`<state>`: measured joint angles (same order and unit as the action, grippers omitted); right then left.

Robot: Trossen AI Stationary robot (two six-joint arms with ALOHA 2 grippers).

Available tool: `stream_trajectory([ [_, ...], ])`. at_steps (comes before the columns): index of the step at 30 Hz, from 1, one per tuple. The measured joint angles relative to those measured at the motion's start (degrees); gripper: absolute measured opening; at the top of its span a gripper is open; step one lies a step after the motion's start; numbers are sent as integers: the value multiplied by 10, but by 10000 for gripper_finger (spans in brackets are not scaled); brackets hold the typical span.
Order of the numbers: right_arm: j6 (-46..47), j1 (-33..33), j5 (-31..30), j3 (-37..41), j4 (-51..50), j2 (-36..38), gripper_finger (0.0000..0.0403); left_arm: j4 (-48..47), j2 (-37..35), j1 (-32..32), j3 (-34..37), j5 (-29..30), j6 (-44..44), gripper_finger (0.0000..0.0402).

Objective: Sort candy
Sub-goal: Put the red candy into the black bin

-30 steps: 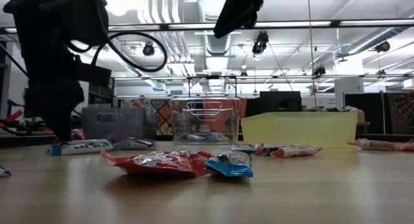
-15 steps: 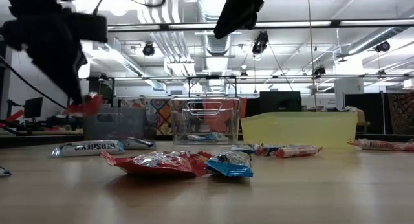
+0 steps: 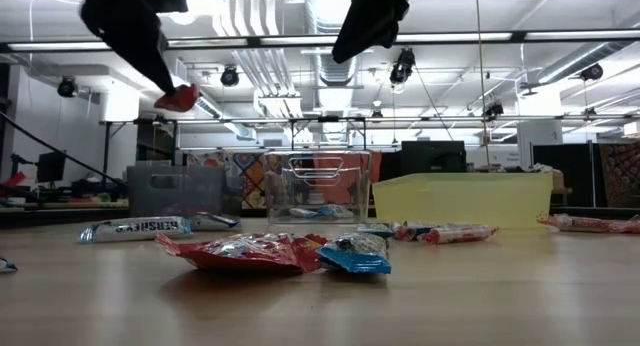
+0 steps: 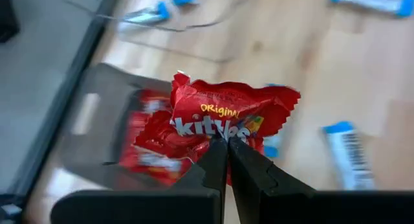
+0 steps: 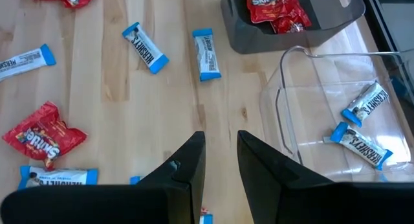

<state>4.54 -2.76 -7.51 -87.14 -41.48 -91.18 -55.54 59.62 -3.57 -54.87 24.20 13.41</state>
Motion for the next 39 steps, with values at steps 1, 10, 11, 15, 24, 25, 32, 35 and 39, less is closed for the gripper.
stream_trajectory([
  [1, 0, 0, 0, 0, 0, 0, 82, -3, 3, 26, -5, -8, -26, 0],
  [10, 0, 0, 0, 8, 0, 0, 82, 5, 74, 257, -9, -138, -190, 0],
  [11, 0, 0, 0, 10, -1, 0, 82, 5, 87, 275, -9, -149, -201, 0],
  [15, 0, 0, 0, 22, -1, 0, 82, 6, 144, 313, -9, -168, -233, 0],
  [24, 11, 0, 0, 51, 0, 0, 82, 7, 227, 320, -18, -170, -253, 0],
  [25, 13, 0, 0, 52, 0, 0, 82, 6, 230, 320, -19, -170, -255, 0],
  [32, 15, 0, 0, 60, 0, 0, 82, 8, 237, 319, -18, -197, -294, 0],
  [35, 15, 0, 0, 63, 0, 0, 82, 10, 237, 319, -11, -218, -332, 0],
  [39, 16, 0, 0, 69, 2, 0, 82, 44, 237, 319, 3, -235, -365, 0],
])
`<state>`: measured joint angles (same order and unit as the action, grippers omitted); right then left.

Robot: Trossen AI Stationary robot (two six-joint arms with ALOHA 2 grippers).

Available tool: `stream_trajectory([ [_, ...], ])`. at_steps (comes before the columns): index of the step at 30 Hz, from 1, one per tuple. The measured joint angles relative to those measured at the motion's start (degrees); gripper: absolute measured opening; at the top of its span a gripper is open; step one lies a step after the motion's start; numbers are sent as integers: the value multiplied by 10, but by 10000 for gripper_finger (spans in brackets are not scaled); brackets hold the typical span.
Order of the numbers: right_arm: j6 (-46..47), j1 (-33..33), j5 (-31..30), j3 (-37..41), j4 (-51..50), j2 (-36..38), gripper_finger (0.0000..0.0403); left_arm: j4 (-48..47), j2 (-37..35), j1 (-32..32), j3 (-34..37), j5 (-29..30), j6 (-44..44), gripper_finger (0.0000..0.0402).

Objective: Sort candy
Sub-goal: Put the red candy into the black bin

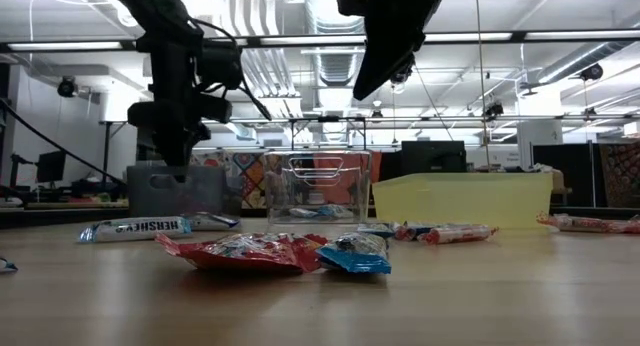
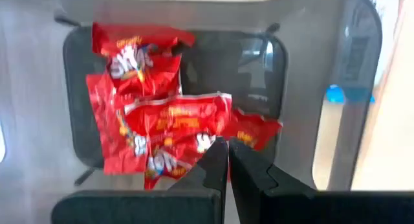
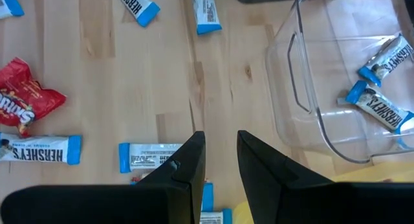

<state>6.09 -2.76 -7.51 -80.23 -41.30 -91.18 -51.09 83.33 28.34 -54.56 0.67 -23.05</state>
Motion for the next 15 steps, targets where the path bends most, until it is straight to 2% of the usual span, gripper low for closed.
stream_trajectory([
  [15, 3, 0, 0, 5, 1, 0, 82, 98, 0, 6, 68, 7, 28, 0],
])
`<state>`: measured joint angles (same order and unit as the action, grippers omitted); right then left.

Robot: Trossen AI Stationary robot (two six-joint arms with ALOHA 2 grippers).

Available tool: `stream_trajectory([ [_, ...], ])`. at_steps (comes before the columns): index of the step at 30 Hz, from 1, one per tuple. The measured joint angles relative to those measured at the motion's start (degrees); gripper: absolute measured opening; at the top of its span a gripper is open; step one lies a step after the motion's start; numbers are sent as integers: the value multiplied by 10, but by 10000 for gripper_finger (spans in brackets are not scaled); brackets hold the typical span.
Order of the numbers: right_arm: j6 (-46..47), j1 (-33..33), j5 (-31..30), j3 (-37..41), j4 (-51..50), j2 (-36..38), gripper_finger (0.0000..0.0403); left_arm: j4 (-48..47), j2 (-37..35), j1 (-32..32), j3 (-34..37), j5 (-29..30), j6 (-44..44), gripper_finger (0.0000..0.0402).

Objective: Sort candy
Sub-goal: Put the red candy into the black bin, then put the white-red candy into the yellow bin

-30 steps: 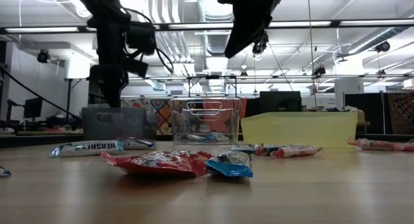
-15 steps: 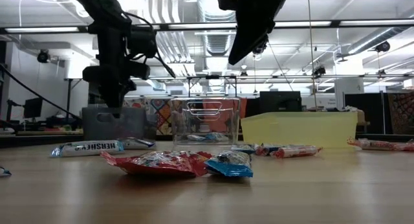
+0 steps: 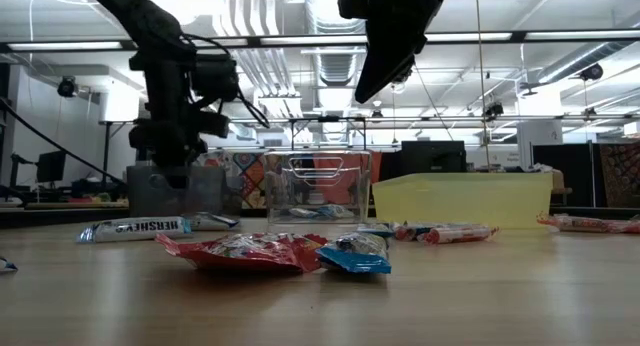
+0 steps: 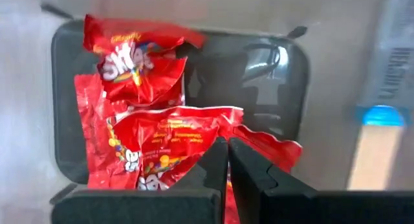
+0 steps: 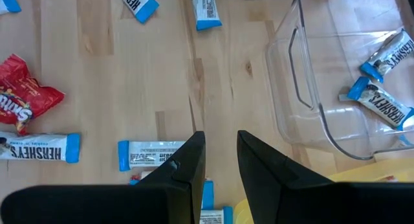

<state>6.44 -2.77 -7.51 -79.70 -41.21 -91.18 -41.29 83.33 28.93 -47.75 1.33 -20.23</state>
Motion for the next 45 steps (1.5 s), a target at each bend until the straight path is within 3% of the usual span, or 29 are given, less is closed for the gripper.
stream_trajectory([
  [7, 0, 0, 0, 0, 0, 0, 82, -16, -4, 0, -6, 71, 54, 0],
  [10, 4, 0, 0, 0, 0, 0, 82, -30, -8, 0, -19, 74, 62, 0],
  [15, 36, -2, 2, 0, -6, 0, 82, -38, -25, -6, -39, 38, 71, 0],
  [22, 120, -25, 24, 6, -45, 0, 82, -40, -92, -38, -46, -15, 148, 0],
  [25, 110, -48, 47, 17, -59, 0, 82, -33, -132, -77, -46, -20, 183, 0],
  [34, 59, -112, 39, 60, -60, 0, 82, 88, -215, -247, -31, -18, 225, 0],
  [45, 58, -140, 15, 119, -17, -1, 82, 275, -221, -421, 25, 13, 242, 0],
])
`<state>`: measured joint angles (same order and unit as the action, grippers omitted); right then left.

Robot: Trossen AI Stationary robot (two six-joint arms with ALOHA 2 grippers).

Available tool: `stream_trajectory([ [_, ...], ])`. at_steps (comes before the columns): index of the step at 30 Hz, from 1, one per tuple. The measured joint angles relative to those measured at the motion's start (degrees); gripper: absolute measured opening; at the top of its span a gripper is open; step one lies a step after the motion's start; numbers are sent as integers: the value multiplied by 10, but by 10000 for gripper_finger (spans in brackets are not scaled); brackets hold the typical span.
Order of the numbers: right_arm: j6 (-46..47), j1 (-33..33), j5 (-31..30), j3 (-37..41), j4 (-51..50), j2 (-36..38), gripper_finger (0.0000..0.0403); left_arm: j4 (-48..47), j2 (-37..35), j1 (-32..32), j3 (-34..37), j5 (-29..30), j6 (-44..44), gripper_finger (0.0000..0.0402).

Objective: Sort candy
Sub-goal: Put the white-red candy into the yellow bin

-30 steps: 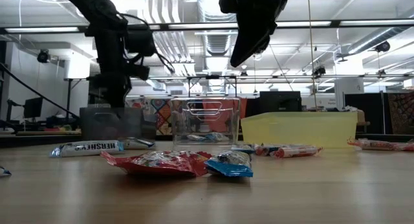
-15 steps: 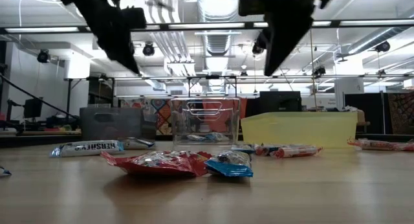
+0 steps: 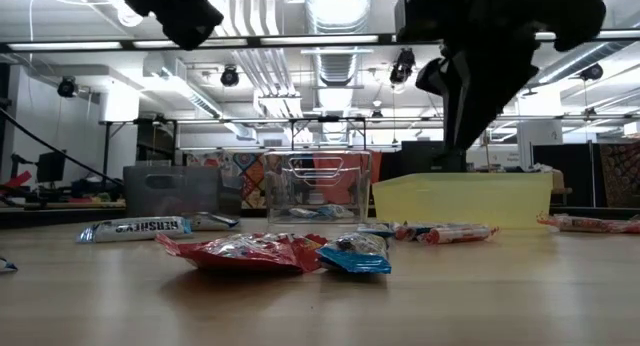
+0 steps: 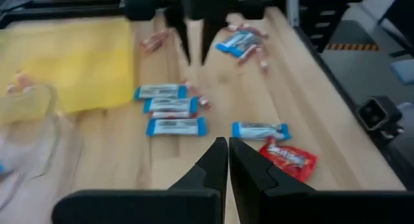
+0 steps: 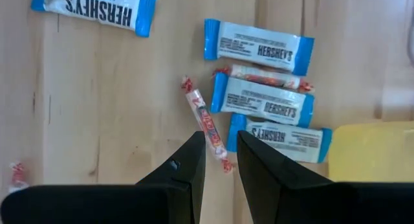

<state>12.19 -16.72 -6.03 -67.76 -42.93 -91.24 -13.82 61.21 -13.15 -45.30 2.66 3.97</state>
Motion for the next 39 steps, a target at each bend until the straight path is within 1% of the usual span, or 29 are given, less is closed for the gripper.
stream_trajectory([
  [3, -5, -1, 0, 13, 21, -11, 82, 17, 0, -24, 7, 25, 11, 0],
  [7, -21, -1, 0, 15, 25, -52, 82, 13, 0, -42, 10, 57, 30, 0],
  [14, -32, 1, 0, -5, 18, -110, 82, 13, 0, -45, 11, 58, 30, 0],
  [20, -35, 1, 1, -9, 13, -130, 82, 11, 1, -45, 11, 59, 30, 0],
  [25, -54, 1, 2, -8, 14, -136, 80, 10, 6, -45, 11, 59, 28, 0],
  [28, -55, 3, 5, -9, 15, -137, 63, 9, 10, -45, 11, 59, 28, 0],
  [32, -58, 3, 12, -9, 15, -134, 20, 9, 17, -45, 11, 59, 28, 0],
  [39, -53, 3, 50, -22, 9, -131, 8, 10, 21, -45, 11, 59, 28, 0],
])
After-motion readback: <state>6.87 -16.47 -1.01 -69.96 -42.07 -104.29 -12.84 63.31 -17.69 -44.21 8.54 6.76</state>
